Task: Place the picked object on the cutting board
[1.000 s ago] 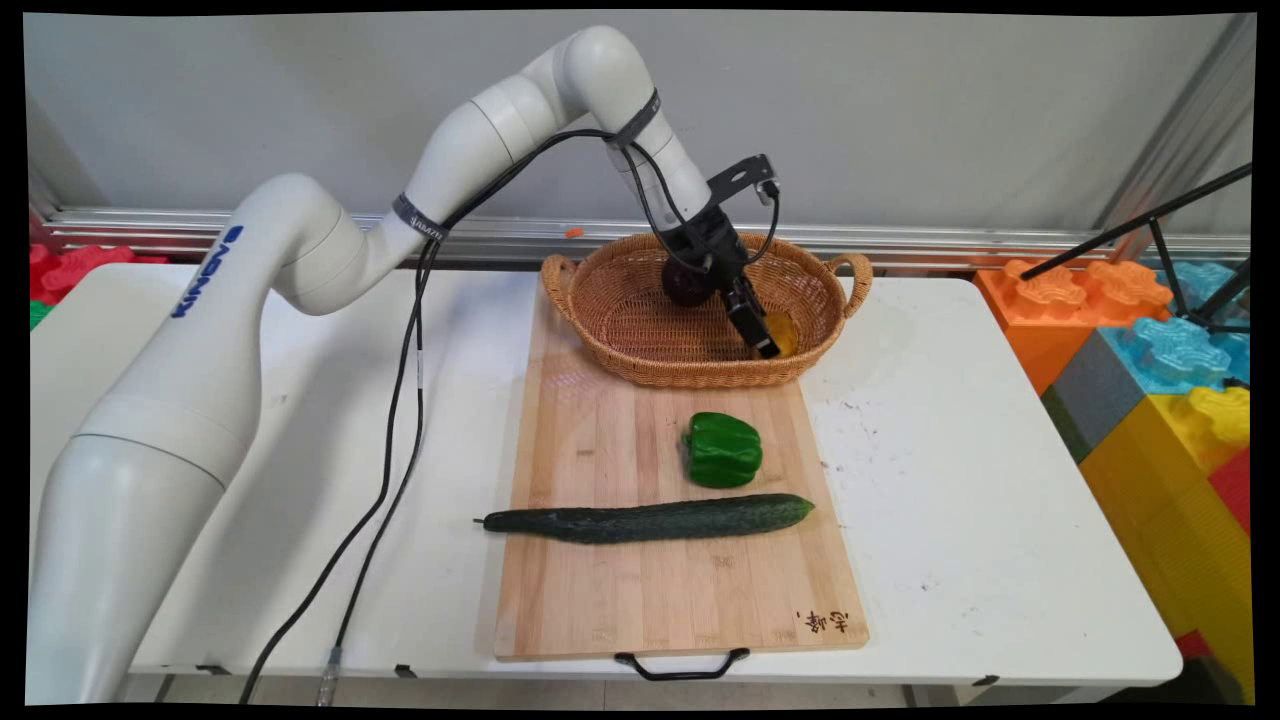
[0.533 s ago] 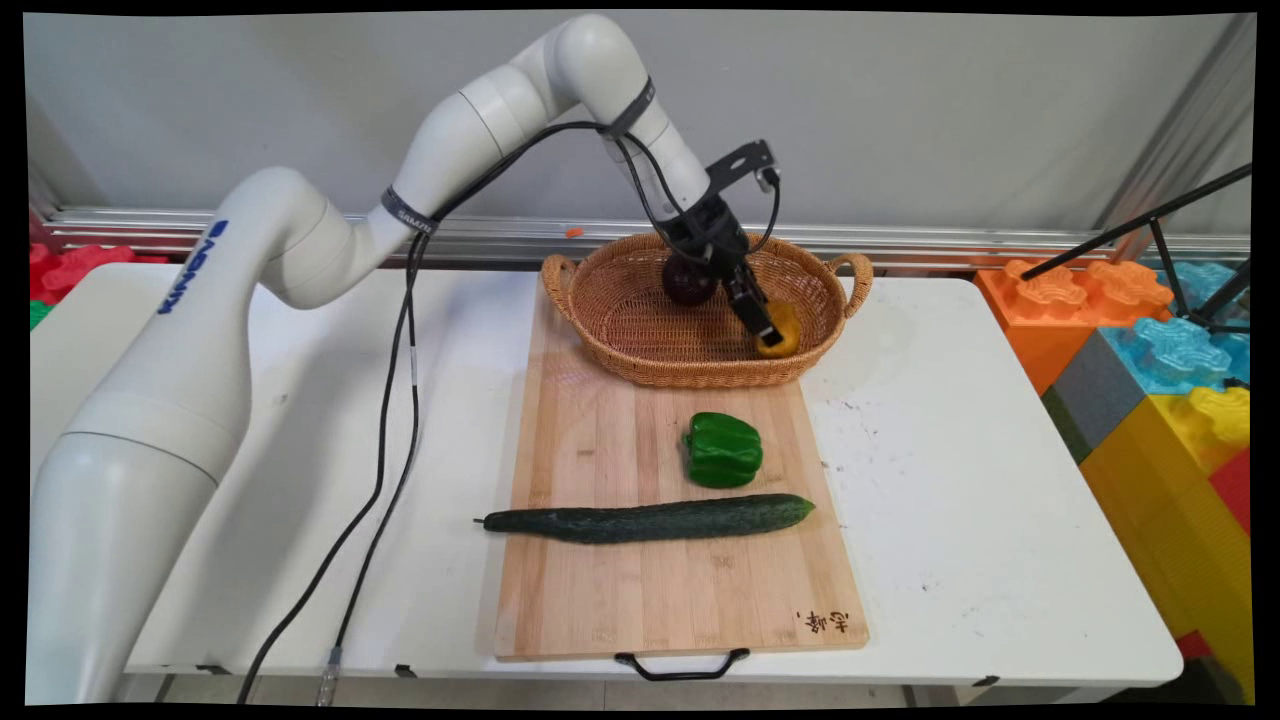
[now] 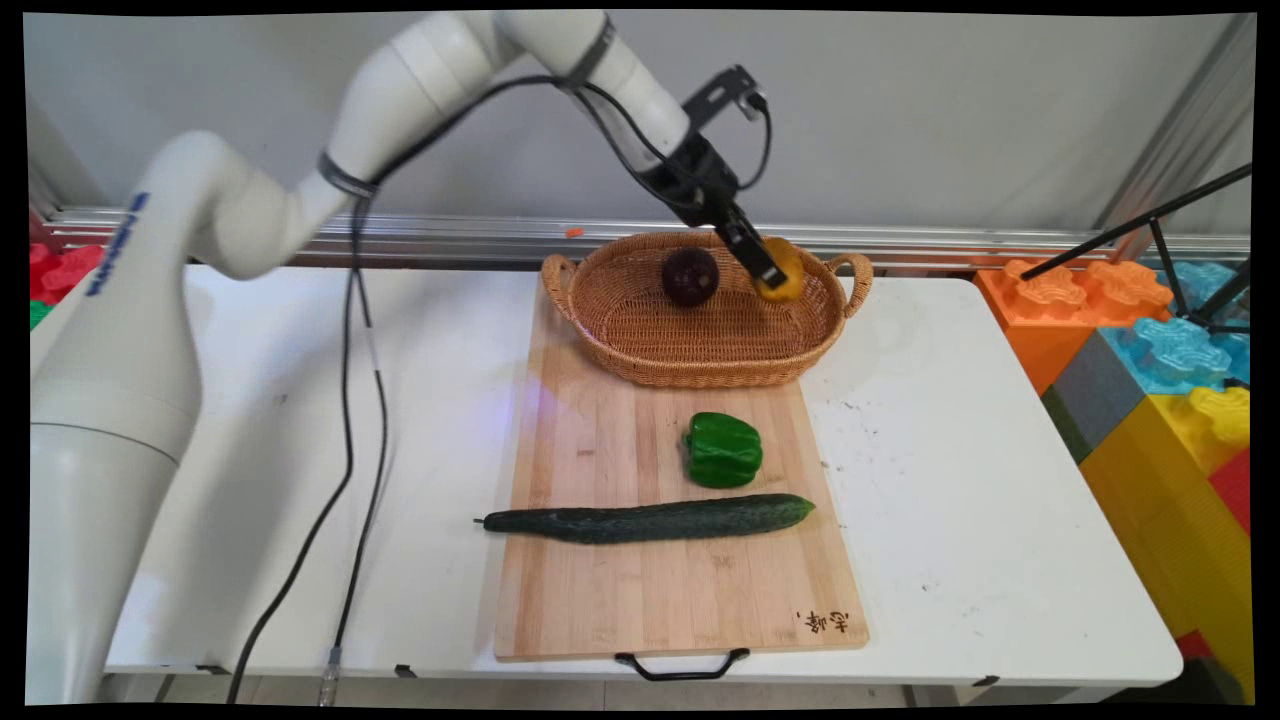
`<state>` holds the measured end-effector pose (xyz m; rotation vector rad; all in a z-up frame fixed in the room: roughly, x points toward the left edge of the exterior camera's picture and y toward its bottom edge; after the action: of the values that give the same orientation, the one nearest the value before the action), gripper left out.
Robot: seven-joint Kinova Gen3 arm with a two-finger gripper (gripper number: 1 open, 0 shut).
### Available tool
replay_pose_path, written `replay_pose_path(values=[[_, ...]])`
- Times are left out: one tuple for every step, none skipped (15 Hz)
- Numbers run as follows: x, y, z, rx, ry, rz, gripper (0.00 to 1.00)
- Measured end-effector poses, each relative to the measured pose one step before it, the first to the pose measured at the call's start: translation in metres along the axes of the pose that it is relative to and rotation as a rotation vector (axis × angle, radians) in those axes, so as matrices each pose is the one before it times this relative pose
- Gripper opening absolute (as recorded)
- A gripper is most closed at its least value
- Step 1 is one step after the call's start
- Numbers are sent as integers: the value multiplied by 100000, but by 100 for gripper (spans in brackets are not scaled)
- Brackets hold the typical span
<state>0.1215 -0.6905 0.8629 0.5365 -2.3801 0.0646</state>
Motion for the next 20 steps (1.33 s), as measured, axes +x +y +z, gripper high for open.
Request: replay_pose_path(values=[[-502, 543, -1484, 1225, -982, -2659, 0], [-904, 516, -1268, 2576, -3820, -2064, 0], [-1006, 510, -969, 1859, -3497, -1633, 0], [-703, 395, -556, 874, -2078, -821, 0], [-1177, 604, -887, 614, -2432, -1386, 0], [-827, 636, -890, -821, -464, -833, 0], [-745, 723, -1050, -1107, 53, -462, 0], [-586, 608, -866, -798, 114, -210, 0], [-883, 917, -1431, -883, 382, -413, 0], [-968, 1011, -1509, -1004, 622, -646, 0], [-982, 1133, -1491, -1454, 768, -658, 0], [-543, 686, -777, -858, 524, -365, 0], [-450, 468, -587, -665, 361, -228, 0], [-693, 597, -761, -754, 350, -177, 0], [-810, 603, -751, -629, 303, 292, 0], [-613, 378, -391, -474, -7, 450, 0], [-657, 309, -332, -112, 104, 730, 0], [-885, 377, -226, -159, 52, 1426, 0], [-766, 252, 28, -88, 58, 1464, 0], [-695, 166, 160, -48, -52, 976, 0]])
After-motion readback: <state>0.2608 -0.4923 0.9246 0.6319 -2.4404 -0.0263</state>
